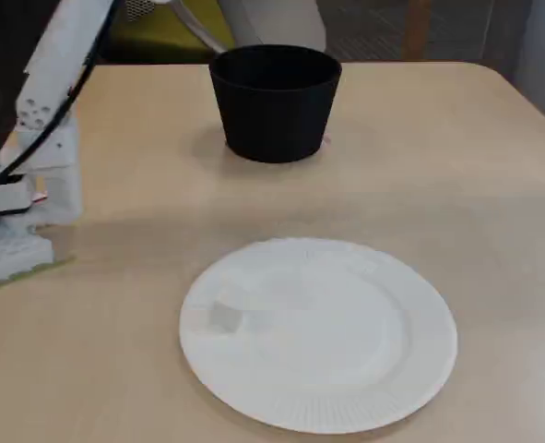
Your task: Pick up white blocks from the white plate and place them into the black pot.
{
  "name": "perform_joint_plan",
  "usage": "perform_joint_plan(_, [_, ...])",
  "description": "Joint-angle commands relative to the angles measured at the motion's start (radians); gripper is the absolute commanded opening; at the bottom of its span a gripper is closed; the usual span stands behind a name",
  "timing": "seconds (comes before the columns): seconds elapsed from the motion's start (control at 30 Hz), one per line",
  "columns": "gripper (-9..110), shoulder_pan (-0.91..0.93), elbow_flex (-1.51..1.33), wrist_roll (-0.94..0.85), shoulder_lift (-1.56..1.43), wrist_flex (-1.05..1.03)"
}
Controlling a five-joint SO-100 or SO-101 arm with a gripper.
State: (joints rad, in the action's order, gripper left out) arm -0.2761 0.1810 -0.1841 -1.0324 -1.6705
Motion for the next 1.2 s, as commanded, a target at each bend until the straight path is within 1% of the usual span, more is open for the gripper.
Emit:
perform_joint_plan(0.0, [-2,-0.132,-0.379,-0.063,-0.265,0.0])
perform_joint_plan(0.07, [-2,-0.161,-0.647,-0.032,-0.408,0.003])
perform_joint_plan(0.13, [-2,-0.193,-0.841,-0.002,-0.515,0.005])
perform_joint_plan(0.27, [-2,-0.27,-1.134,0.031,-0.637,0.012])
perform_joint_plan(0.37, [-2,-0.328,-1.276,0.041,-0.658,0.037])
perform_joint_plan(0.43, [-2,-0.362,-1.364,0.046,-0.669,0.095])
perform_joint_plan(0.6, [-2,-0.4,-1.629,0.06,-0.773,0.324])
perform_joint_plan(0.7, [-2,-0.396,-1.709,0.06,-0.81,0.393])
perform_joint_plan(0.83, [-2,-0.391,-1.735,0.071,-0.802,0.443])
perform_joint_plan(0.87, [6,-0.391,-1.735,0.063,-0.796,0.451])
perform_joint_plan(0.9, [18,-0.393,-1.735,0.038,-0.792,0.456])
perform_joint_plan(0.93, [27,-0.394,-1.735,0.023,-0.792,0.46])
perform_joint_plan(1.0, [36,-0.382,-1.735,0.031,-0.792,0.468])
perform_joint_plan(1.07, [35,-0.359,-1.735,0.041,-0.795,0.477])
perform_joint_plan(1.1, [32,-0.348,-1.733,0.041,-0.798,0.48])
perform_joint_plan(1.17, [18,-0.327,-1.724,0.04,-0.801,0.48])
